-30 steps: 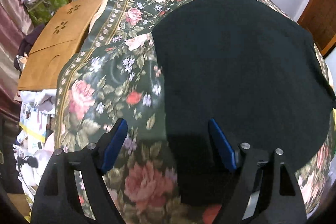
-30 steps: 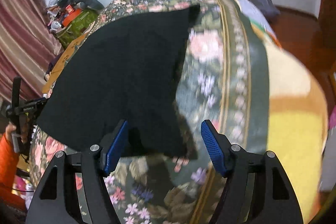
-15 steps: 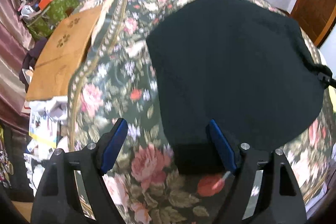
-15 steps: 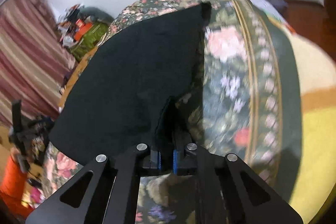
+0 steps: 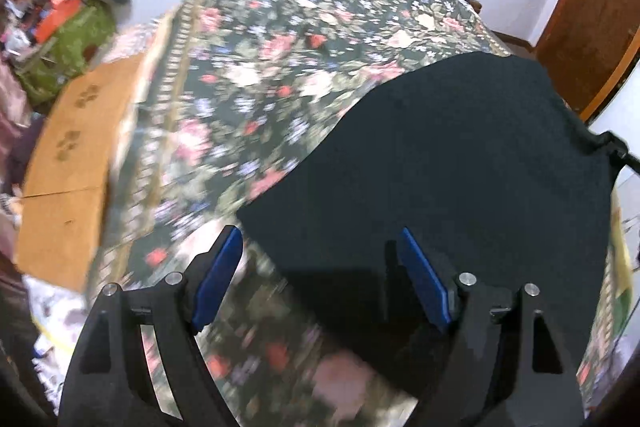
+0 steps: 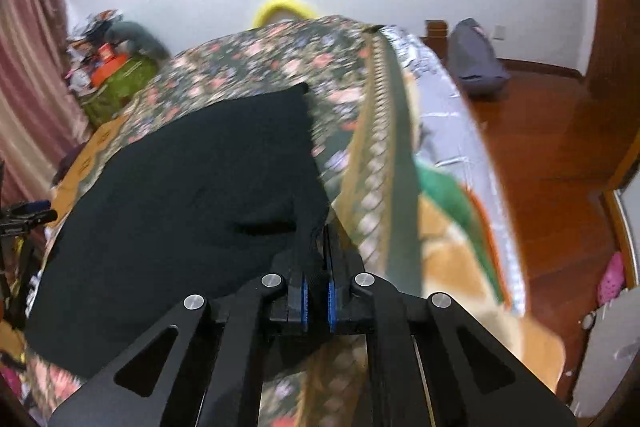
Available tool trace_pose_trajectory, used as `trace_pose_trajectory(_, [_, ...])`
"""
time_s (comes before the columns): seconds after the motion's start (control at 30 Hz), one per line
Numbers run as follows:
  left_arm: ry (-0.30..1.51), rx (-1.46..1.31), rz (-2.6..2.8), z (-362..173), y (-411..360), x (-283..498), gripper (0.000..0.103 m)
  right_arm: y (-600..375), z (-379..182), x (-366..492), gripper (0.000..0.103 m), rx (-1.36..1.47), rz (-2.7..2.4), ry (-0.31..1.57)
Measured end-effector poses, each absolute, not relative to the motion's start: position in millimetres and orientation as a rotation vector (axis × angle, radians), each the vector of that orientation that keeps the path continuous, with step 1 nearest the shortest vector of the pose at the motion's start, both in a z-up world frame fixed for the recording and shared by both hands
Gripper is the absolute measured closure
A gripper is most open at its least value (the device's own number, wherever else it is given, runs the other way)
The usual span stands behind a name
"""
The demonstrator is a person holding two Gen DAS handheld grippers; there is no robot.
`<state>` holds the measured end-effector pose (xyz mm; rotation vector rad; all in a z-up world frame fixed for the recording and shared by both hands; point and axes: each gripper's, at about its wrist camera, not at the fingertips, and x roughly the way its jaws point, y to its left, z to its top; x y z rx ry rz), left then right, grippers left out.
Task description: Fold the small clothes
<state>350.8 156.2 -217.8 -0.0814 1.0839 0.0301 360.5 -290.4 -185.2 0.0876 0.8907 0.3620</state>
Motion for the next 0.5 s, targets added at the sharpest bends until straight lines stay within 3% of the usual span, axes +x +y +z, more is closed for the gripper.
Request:
trace_pose_trajectory(0.1, [1.125, -0.128, -0.063, -234.0, 145.6, 377.1, 0.023, -292.2, -186.9, 357.8, 0.090, 0.083, 0.346, 0.908])
trace_pose_trajectory(0.17, [1.150, -0.129, -0.121, -244.9, 134.5, 388.8, 0.023, -294.5, -186.9, 350.7, 0.077, 0.075, 0.330, 0.913])
trace_pose_trajectory(0.23, [1.159, -0.122, -0.136, -253.2, 125.5, 394.6, 0.023, -297.4, -185.1, 345.8, 0.050, 0.070, 0.317, 0.907])
trace_pose_trajectory(0.3, [1.144, -0.136, -0.148, -255.4, 121.1, 394.5, 0.023, -299.2, -182.4, 338.8, 0.041, 0.055, 0.312, 0.901])
trace_pose_trajectory(0.4, [1.122, -0.141, -0.159, -254.1, 113.6, 387.6, 0.035, -299.1, -178.3, 329.1, 0.036, 0.050, 0.321, 0.911])
trace_pose_trajectory(0.47, [1.120, -0.137, -0.166, -252.2, 111.0, 381.7, 0.057, -297.8, -174.0, 318.4, 0.035, 0.056, 0.332, 0.908])
trace_pose_trajectory(0.5, [1.121, -0.128, -0.160, -251.2, 110.3, 378.4, 0.062, -296.3, -171.5, 312.4, 0.035, 0.062, 0.343, 0.909])
